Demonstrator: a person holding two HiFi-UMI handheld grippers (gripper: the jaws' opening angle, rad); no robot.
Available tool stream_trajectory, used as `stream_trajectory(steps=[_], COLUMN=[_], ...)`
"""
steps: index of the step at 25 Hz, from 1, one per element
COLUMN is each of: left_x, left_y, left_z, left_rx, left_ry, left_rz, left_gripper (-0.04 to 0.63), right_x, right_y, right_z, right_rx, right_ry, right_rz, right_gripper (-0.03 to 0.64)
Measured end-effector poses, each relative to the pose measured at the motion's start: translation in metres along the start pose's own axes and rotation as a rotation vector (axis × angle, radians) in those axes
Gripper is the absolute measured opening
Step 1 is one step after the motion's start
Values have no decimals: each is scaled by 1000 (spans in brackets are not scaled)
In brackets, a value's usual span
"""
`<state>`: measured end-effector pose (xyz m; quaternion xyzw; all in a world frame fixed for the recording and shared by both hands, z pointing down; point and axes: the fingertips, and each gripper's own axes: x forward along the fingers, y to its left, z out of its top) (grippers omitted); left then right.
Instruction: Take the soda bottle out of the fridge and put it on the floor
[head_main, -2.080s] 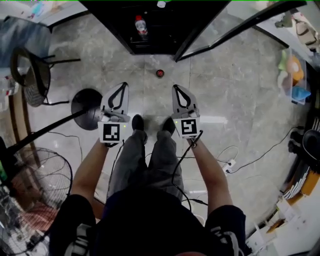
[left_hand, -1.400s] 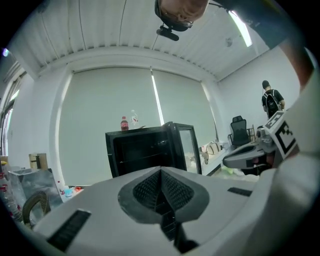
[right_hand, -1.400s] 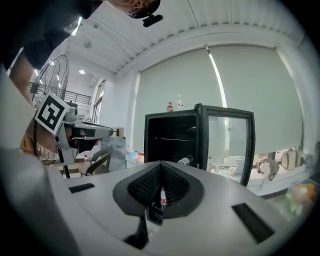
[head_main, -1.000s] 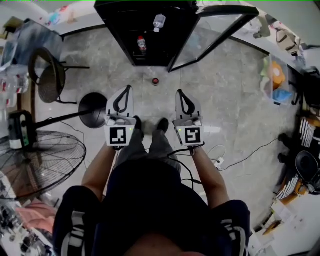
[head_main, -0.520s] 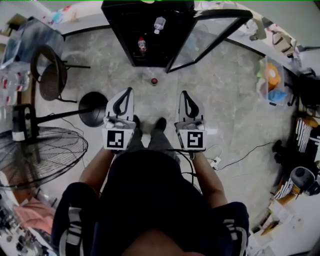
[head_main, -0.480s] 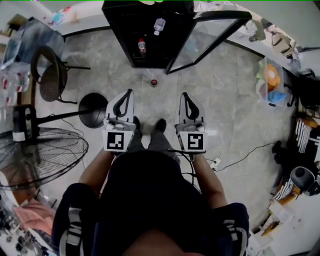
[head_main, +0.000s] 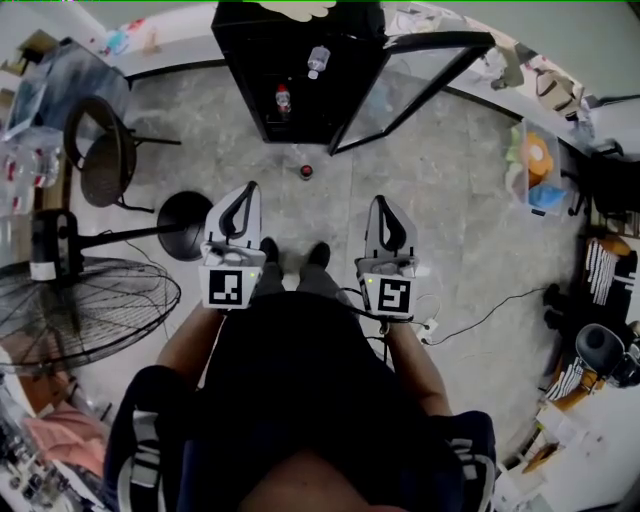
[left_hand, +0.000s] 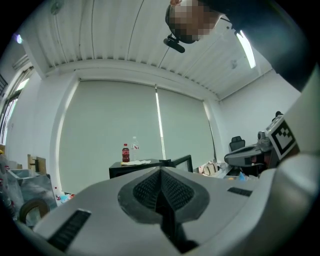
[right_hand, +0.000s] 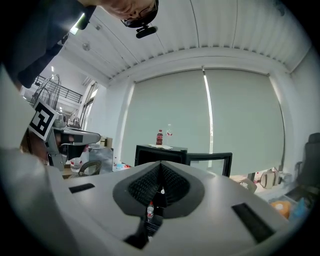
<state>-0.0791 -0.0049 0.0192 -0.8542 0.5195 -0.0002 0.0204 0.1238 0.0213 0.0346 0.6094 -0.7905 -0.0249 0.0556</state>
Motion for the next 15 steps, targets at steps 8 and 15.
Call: stream_trajectory(steps=[8, 15], left_x=[1, -6], left_y=[9, 17], left_z=[3, 2], left_rx=[5, 12], left_ry=[-4, -2], left_rz=[34, 65], left_gripper=[23, 23], right_x=[1, 4], right_y=[-4, -8], right_z=[-2, 1], right_rx=[-24, -26], right_ry=[27, 40], right_rz=[-25, -44], right_gripper=[18, 18])
